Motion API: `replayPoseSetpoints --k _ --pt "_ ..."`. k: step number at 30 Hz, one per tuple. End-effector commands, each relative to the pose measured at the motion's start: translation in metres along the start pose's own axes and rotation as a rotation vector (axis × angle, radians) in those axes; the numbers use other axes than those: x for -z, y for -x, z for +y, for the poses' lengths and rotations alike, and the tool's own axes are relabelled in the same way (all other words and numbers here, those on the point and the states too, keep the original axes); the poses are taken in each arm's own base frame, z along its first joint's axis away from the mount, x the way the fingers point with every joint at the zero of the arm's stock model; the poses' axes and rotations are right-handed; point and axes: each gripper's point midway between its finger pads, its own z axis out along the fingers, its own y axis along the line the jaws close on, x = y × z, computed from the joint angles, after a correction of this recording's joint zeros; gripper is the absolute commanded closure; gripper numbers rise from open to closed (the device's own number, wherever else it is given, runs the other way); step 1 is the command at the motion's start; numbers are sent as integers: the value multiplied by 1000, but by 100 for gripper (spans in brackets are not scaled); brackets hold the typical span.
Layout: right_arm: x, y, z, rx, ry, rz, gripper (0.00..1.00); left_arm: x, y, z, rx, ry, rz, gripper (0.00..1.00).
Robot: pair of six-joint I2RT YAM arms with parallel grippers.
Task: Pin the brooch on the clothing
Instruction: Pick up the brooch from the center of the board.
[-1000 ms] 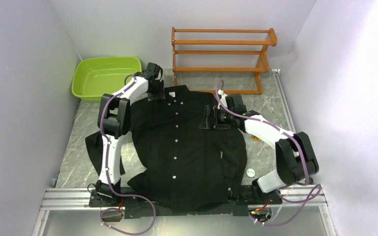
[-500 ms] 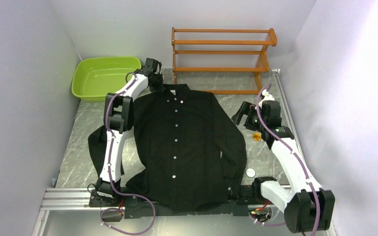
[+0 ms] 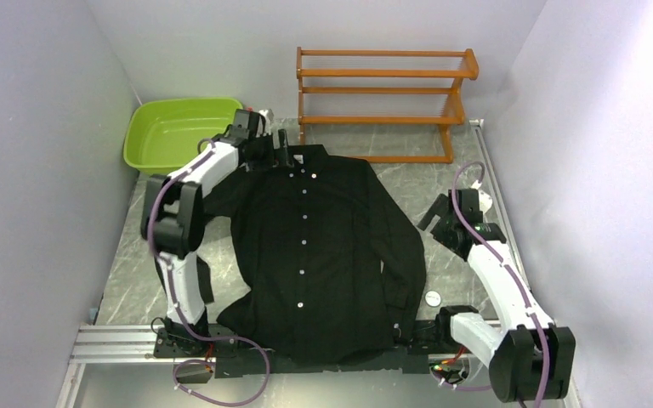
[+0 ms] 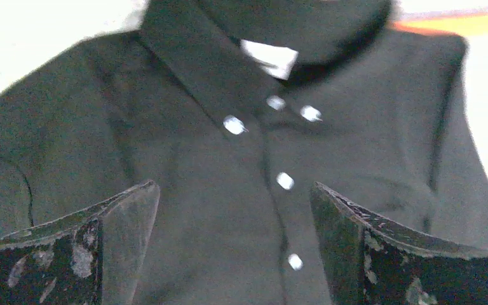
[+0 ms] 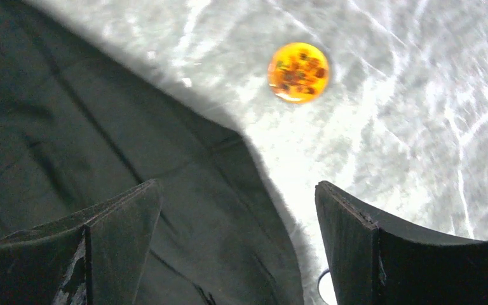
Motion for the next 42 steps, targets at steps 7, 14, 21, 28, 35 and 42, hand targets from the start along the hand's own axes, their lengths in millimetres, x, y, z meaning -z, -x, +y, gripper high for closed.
replayPoseSetpoints --k 7,14,21,28,35,42 --pt "-52 3 -56 -315 -221 64 10 165 -5 -112 -116 -426 -284 6" --pt "-90 21 -47 -363 -134 100 14 198 -43 -112 -79 -479 -287 6" --pt "-113 14 -41 -385 -63 150 36 208 -57 -116 -39 -527 -295 7" --pt "-116 0 -27 -366 32 211 62 197 -70 -124 -54 -534 -245 8" --pt "-112 -3 -21 -312 88 221 63 164 -84 -151 -125 -557 -162 11" --pt "-102 14 -16 -287 114 159 62 113 -106 -223 -207 -666 -27 22"
